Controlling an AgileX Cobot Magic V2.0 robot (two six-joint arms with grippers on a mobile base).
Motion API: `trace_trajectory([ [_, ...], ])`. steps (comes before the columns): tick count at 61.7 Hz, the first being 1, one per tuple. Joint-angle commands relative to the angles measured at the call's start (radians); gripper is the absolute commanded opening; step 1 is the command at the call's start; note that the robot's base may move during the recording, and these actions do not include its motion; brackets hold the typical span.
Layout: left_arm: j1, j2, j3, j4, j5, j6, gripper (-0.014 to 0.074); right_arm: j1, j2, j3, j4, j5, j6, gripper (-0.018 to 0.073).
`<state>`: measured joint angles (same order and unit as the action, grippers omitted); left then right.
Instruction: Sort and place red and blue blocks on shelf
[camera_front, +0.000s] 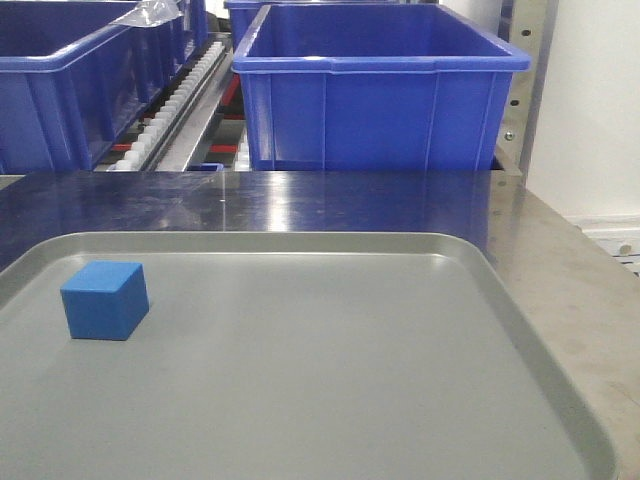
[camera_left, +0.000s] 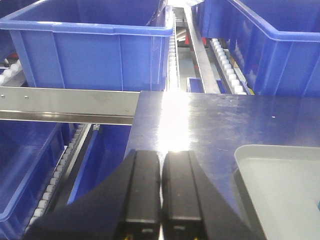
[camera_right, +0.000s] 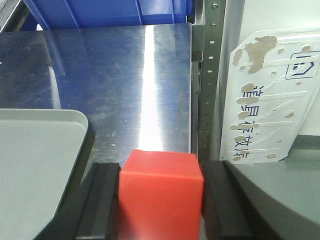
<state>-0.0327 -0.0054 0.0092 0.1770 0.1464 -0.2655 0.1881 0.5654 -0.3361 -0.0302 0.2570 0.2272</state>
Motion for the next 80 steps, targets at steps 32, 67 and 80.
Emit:
trace_trajectory([
  [32,-0.01,0.272,-0.368,-0.057,0.284,-0.005,0.0123,-0.006,-0.002,-0.027,-0.012,-0.088,-0.007,0.0049],
  [67,-0.071,0.554,-0.578,-0.065,0.365,-0.004,0.0123,-0.006,-0.002,-0.027,-0.012,-0.088,-0.007,0.0049],
  [80,-0.071,0.554,-0.578,-0.065,0.365,-0.004,0.0123,-0.006,-0.002,-0.027,-0.012,-0.088,-0.007,0.0049],
])
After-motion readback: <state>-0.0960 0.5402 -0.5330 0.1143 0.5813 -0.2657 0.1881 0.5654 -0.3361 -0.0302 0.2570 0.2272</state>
